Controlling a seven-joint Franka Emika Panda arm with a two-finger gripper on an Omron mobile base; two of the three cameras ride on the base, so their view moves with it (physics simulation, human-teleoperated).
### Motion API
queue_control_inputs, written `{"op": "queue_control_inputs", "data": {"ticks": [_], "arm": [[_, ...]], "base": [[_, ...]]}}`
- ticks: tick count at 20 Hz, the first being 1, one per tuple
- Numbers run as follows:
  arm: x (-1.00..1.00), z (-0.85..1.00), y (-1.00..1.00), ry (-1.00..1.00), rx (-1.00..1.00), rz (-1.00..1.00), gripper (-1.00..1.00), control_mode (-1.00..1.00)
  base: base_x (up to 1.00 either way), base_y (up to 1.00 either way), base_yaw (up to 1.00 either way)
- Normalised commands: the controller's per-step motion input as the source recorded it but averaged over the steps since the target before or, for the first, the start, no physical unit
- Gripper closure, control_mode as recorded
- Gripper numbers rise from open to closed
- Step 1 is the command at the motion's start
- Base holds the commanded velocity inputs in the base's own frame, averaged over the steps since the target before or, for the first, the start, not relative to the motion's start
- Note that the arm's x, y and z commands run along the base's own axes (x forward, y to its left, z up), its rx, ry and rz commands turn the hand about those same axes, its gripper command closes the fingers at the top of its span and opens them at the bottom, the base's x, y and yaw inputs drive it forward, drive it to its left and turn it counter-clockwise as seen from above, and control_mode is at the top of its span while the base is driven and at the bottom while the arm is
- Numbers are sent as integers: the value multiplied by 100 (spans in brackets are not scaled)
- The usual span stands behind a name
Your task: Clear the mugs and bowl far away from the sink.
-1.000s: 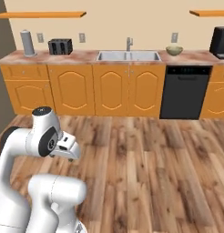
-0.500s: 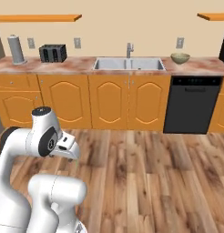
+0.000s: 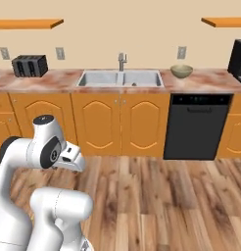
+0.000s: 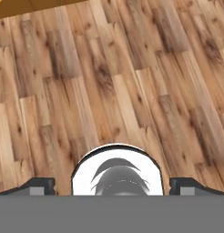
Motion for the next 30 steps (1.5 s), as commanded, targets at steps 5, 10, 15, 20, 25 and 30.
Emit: {"op": "queue_control_inputs", "data": {"ticks": [5,10,15,20,25,30], "arm": [[0,0,0,0,0,0,-100,100],[0,0,0,0,0,0,-100,100],[0,0,0,0,0,0,-100,100],[0,0,0,0,0,0,-100,100],[0,0,0,0,0,0,-100,100],[0,0,0,0,0,0,-100,100]], "base": [[100,-82,-10],[100,-78,-5],[100,-67,-1],[100,-38,0],[100,-19,0],[100,0,0]]}}
